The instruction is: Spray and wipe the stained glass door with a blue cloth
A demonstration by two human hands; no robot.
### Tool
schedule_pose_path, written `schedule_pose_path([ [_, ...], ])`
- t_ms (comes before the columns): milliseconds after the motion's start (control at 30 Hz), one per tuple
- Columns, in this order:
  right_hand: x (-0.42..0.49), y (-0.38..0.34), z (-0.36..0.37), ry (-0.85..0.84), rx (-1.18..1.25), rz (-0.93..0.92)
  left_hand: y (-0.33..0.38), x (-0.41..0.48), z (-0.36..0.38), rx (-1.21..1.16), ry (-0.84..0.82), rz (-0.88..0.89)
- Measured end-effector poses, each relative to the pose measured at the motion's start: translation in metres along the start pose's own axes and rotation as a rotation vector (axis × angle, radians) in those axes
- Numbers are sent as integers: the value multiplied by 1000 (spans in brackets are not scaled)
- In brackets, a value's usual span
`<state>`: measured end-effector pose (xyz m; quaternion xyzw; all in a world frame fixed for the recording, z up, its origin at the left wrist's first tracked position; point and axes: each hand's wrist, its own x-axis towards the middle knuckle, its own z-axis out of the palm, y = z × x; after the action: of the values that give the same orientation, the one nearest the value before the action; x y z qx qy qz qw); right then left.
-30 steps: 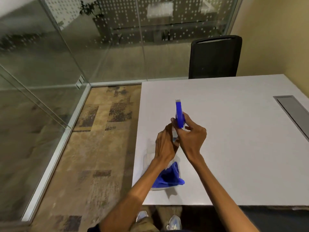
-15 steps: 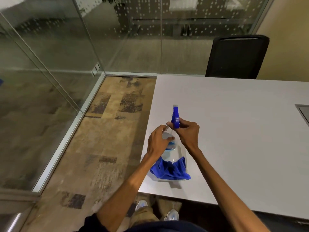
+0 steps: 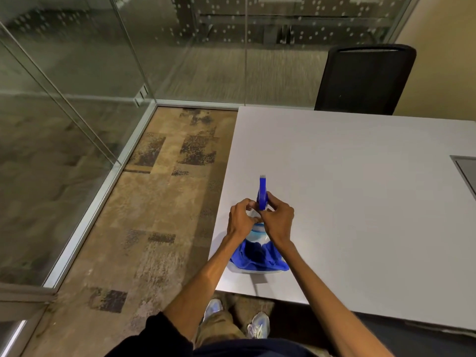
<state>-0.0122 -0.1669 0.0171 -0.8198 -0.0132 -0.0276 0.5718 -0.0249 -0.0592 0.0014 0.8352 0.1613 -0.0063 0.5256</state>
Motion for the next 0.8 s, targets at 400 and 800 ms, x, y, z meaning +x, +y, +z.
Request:
schedule_pose_path([
  [400,0,15,3,8,-50,29,-5,1,7,-29,-15,-39],
  [800,-3,11,-4,-108,-72,58,-2,-5,2,-49,-35,-23],
])
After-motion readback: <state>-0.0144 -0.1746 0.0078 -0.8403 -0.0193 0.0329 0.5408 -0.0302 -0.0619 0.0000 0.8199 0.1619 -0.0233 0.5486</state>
